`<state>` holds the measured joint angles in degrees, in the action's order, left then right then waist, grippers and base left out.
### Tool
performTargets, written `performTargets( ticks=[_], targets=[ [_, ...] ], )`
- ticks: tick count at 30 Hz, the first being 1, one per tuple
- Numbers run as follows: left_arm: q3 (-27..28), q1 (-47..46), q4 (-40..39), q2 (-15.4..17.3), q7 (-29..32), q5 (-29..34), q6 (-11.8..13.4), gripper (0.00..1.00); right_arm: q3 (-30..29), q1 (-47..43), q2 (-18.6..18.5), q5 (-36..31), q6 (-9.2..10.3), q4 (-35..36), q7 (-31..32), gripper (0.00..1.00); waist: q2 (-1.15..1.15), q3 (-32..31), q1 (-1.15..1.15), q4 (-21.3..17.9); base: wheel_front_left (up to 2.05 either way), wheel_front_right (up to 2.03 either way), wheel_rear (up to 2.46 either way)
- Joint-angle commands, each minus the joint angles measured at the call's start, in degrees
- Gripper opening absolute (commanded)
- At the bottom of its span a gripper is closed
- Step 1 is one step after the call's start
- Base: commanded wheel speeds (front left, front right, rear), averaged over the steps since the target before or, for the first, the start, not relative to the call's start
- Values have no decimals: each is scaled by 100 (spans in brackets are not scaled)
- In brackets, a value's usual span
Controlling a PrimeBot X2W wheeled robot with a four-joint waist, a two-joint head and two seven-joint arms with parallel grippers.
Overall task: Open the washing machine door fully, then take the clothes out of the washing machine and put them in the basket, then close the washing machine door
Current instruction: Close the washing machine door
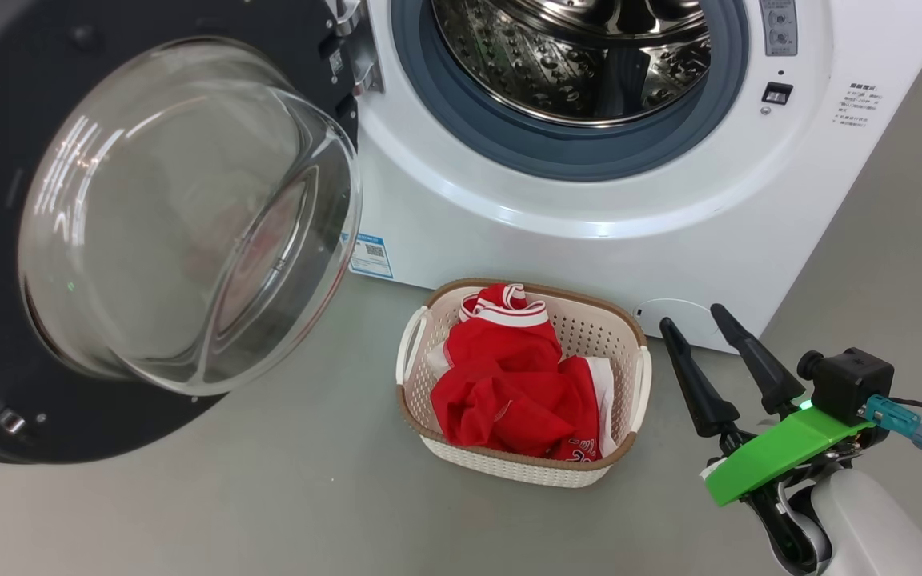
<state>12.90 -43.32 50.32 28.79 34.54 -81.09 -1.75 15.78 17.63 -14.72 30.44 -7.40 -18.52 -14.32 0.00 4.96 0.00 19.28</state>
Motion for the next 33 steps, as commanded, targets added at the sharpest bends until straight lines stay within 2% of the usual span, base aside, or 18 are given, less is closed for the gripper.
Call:
performTargets(
  ticks=[1, 7, 15, 25, 33],
  targets=[
    [40, 86, -254, 284, 178, -39, 0, 0, 69, -32, 11, -15, -9, 117, -68, 100, 0, -29, 0, 9, 0, 0, 0],
    [-54, 339, -827, 205, 635, -144, 14, 0, 47, -97, 31, -13, -9, 121, -68, 100, 0, -87, 0, 50, 0, 0, 0],
    [-117, 777, -1693, 71, 1169, -342, 271, 0, 52, -135, 77, -15, -9, 129, -68, 100, 0, -128, 0, 87, 0, 0, 0],
    [-113, 1226, -2796, -134, 1477, -552, 654, 0, 20, -170, 99, 1, -9, 132, -68, 100, 0, -119, 0, 102, 0, 0, 0],
    [-119, 1462, -3350, -240, 1566, -616, 857, 0, -3, -146, 113, -6, -9, 138, -68, 100, 0, -89, 0, 100, 0, 0, 0]
  ],
)
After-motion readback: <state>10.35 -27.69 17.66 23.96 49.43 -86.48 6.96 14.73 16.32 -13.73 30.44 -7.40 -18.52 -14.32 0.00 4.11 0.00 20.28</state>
